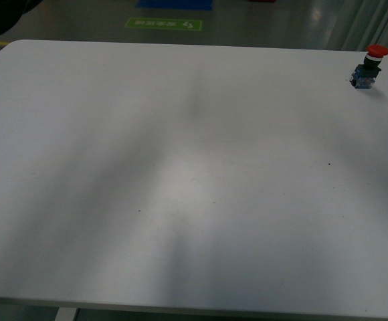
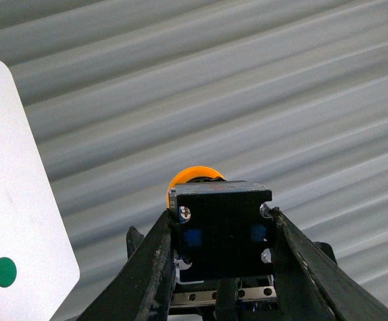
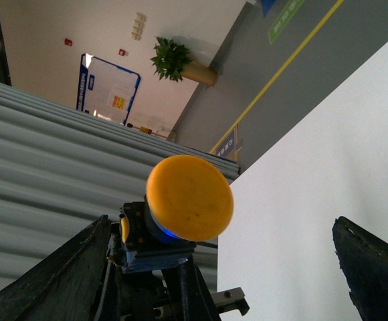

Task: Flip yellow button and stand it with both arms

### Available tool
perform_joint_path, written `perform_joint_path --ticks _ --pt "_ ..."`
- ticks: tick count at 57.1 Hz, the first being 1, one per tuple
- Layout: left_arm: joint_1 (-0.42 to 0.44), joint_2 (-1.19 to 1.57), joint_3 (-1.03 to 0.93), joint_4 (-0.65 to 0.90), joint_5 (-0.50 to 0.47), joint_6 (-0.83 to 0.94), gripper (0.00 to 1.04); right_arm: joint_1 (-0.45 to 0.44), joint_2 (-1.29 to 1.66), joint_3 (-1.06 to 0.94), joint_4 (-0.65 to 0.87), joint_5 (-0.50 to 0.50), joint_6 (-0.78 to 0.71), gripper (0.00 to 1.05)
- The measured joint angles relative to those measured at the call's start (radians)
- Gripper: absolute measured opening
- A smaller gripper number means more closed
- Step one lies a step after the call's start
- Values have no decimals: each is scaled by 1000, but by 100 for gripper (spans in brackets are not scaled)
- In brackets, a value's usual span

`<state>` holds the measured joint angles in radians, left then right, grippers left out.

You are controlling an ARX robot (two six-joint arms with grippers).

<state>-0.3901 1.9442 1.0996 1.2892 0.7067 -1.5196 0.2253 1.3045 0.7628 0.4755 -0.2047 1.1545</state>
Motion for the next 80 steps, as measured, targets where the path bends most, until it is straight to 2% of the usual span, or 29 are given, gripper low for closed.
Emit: perform_joint_path --ticks 25,44,51,54,60,69,80 --pt "0 0 0 0 0 0 34 19 92 130 -21 -61 21 97" --pt "0 0 0 0 0 0 34 -2 130 174 -42 -90 21 97" --pt "0 0 0 0 0 0 34 -11 134 175 -42 -116 17 79" --pt "0 0 0 0 0 0 34 -16 134 175 -39 -129 14 81" --pt "0 0 0 0 0 0 34 -28 137 171 -35 -147 14 60" --pt "0 -2 0 0 -1 -3 34 -31 145 170 -36 -153 24 37" --pt "0 -2 0 0 0 -5 34 -30 145 170 -36 -154 29 35"
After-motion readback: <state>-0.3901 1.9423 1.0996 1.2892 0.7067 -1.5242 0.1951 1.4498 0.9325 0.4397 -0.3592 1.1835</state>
